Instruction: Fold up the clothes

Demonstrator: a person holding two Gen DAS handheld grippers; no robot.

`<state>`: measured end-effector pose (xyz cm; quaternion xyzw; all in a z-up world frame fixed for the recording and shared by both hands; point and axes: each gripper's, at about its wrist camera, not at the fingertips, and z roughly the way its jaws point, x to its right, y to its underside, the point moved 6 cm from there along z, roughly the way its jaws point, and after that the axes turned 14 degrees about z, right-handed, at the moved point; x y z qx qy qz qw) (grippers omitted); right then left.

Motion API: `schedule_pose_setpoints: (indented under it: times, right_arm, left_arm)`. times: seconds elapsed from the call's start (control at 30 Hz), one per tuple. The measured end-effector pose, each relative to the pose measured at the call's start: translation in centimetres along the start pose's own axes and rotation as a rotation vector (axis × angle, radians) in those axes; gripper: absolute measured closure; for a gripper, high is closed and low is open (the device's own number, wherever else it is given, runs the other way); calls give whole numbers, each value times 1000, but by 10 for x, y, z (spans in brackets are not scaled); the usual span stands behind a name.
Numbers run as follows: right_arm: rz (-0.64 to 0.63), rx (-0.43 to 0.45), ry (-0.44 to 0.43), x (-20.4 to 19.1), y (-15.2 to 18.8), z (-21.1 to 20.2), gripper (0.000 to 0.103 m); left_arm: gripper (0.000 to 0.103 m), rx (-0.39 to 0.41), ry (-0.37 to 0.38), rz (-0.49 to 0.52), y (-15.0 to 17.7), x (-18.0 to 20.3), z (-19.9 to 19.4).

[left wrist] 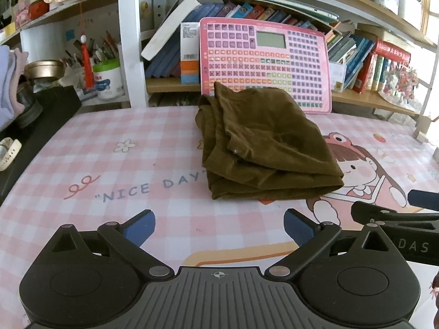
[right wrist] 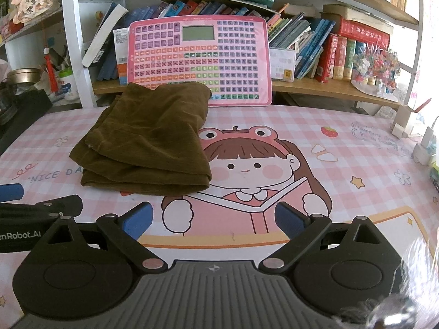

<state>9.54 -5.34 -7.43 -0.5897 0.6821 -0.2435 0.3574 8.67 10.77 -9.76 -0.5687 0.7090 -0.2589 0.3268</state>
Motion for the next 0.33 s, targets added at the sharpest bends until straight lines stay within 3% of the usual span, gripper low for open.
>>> schedule_pose_setpoints:
  times: [0.33]
  right_arm:
    - [4,-5,1,0,0,3,7]
  left_arm:
    - [2,-12,-2,-8,0,1,3]
